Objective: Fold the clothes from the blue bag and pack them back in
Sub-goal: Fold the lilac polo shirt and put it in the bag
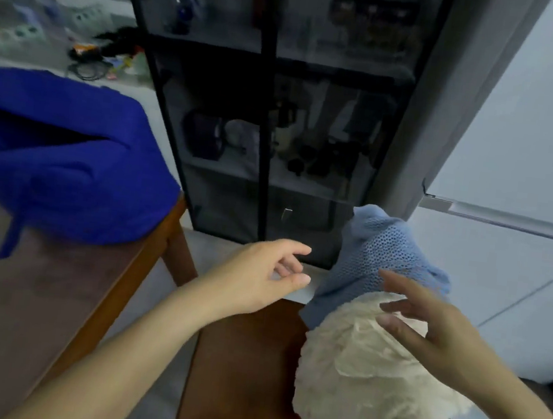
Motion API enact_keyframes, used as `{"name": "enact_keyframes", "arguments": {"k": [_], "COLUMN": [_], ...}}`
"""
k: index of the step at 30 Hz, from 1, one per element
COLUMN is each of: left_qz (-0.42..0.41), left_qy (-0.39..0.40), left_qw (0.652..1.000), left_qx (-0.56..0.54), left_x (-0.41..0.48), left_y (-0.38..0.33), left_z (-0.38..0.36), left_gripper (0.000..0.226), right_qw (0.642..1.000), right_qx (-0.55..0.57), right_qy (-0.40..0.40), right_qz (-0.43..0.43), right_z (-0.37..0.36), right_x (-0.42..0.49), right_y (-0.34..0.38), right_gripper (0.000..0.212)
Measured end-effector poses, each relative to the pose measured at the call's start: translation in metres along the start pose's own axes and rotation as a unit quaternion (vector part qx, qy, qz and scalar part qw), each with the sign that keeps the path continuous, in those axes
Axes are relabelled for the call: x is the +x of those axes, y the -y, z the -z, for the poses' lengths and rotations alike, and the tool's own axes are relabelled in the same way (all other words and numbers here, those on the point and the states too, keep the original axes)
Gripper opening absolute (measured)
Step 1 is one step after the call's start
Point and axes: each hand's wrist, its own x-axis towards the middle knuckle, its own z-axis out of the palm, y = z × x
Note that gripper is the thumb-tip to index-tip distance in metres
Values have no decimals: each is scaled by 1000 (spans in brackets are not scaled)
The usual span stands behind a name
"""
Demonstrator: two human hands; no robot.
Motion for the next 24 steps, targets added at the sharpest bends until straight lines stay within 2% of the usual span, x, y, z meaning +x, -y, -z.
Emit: {"name": "enact_keyframes", "arguments": {"k": [8,13,15,17,19,24], "left_qz": [148,243,293,335,382,516], "left_qy": [-109,-214,-230,-239,-252,-323], "left_qw": [982,945,927,911,889,793], "left_qx": [-34,-47,-36,-30,-24,-25], "left_x": [-168,-334,-412,-496,-577,-746], "left_y": [60,106,124,139,153,186], "left_z": [23,25,22,17,10,-16], "left_gripper": [48,47,45,39,36,45], "right_qw": [981,950,938,920,900,847], "right_qx": [58,64,76,87,90,67], "right_qy": [141,239,267,305,348,452], "right_qz": [121,188,209,230,245,269], "right_z": [-94,-179,-220,-270,-323,-444], "right_x": [10,-17,-39,-68,-101,-181], "right_y": [97,200,242,284,324,417], "right_gripper": [61,60,70,70,63,60]}}
